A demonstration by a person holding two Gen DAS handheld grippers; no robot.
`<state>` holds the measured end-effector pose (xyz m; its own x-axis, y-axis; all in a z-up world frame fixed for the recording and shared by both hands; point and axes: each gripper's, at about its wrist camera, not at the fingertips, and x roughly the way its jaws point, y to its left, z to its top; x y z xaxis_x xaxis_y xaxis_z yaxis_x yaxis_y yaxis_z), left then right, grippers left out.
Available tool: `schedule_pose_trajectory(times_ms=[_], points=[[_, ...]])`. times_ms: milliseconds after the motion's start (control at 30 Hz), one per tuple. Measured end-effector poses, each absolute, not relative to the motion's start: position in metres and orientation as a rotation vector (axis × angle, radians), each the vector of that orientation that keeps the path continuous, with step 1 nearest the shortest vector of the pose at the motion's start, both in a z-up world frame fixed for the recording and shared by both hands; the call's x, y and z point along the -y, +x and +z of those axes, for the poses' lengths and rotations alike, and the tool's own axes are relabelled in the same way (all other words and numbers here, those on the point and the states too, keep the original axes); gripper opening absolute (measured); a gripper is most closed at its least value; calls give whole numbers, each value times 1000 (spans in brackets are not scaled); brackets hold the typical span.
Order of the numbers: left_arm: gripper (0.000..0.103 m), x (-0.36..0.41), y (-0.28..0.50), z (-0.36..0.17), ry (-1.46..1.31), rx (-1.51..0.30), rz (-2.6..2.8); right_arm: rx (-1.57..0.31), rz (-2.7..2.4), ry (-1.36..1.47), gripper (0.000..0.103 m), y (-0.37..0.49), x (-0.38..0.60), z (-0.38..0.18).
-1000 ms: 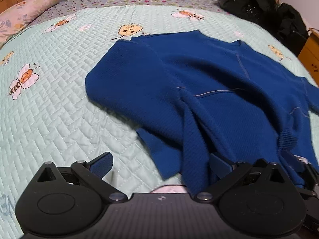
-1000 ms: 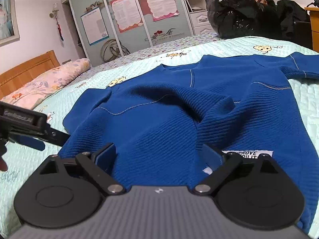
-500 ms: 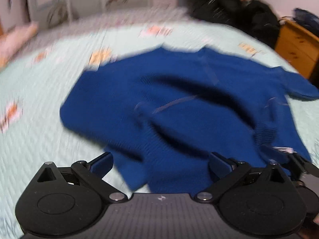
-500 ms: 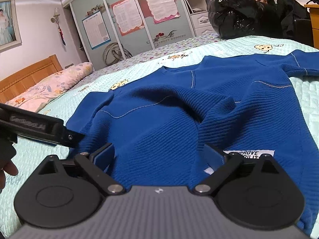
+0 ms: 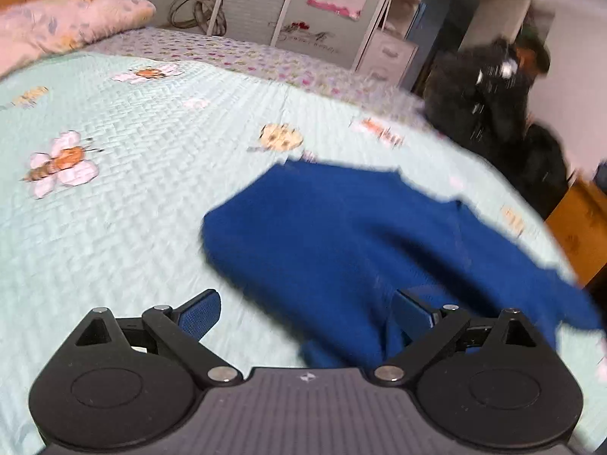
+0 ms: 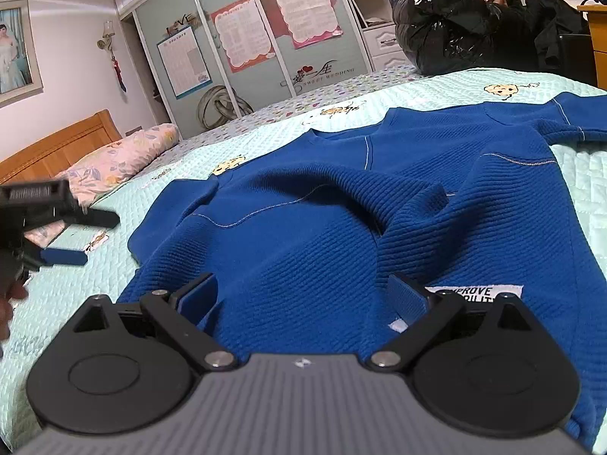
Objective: Fold clothes
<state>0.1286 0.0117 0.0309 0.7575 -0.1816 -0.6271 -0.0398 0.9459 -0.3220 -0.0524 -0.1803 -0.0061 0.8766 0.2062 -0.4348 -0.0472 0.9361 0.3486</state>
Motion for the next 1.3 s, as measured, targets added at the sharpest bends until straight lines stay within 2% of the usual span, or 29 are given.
schedule_pose_trajectory(times_ms=[200, 433, 500, 533, 567, 600, 633, 667, 900, 1033, 1100, 1133, 1300], points=[[98, -26, 194, 26, -369, -773, -17, -482, 140, 350, 97, -51, 182, -7], [101, 15, 215, -2, -43, -944, 23, -473, 148, 369, 97, -50, 185, -8], [101, 19, 209, -5, -6, -927, 13, -472, 149, 374, 97, -50, 186, -8], [94, 18, 208, -6, -6, -912, 4, -471, 150, 375, 97, -49, 186, -8], [69, 16, 209, -6, -28, -906, -9, -471, 150, 375, 97, -49, 186, -8], [55, 13, 213, -7, -43, -899, -18, -472, 149, 374, 97, -49, 186, -8], [28, 10, 217, -5, -17, -896, -1, -472, 149, 374, 97, -49, 186, -8], [17, 9, 221, -2, 18, -898, 22, -472, 150, 374, 97, -49, 186, -8], [18, -18, 224, 9, 118, -937, 45, -473, 149, 374, 97, -48, 186, -8], [33, -30, 215, 11, 118, -983, 35, -469, 152, 380, 97, -49, 186, -8], [46, -30, 203, 15, 142, -989, 45, -467, 155, 387, 97, -49, 188, -8], [57, -29, 196, 17, 153, -990, 73, -466, 157, 390, 97, -49, 188, -9], [53, -9, 137, 41, 32, -920, -56, -460, 167, 410, 97, -49, 191, -9]])
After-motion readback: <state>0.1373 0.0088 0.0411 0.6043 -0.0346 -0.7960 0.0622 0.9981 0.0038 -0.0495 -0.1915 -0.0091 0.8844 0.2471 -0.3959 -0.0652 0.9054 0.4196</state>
